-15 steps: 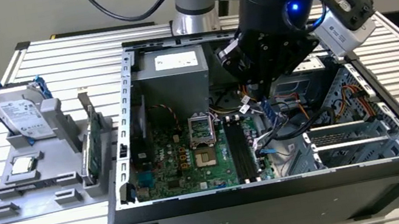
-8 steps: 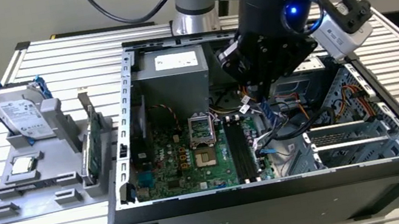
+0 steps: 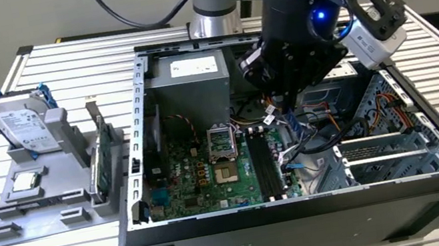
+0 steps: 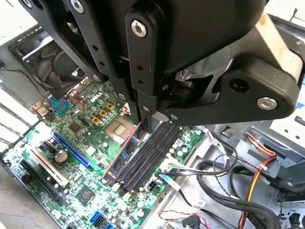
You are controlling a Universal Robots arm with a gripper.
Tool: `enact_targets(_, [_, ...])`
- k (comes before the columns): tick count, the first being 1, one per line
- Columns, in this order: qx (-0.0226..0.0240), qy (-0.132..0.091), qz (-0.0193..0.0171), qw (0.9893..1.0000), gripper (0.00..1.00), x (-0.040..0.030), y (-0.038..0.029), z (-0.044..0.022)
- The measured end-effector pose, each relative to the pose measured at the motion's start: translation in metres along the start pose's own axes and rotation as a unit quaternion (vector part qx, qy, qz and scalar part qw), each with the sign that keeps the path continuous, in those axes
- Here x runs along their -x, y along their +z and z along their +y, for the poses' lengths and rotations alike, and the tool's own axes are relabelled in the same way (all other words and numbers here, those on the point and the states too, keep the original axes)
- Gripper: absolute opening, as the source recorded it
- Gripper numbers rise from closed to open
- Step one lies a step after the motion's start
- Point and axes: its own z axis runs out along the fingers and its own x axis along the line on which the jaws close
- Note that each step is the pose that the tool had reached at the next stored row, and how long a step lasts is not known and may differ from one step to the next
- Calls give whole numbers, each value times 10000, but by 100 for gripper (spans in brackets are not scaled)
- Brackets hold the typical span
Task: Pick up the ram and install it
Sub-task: 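Insert the ram into the slot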
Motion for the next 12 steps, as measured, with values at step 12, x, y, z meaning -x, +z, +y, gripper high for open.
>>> enact_targets(12, [-3,0,-24,10000,0,1,65,27])
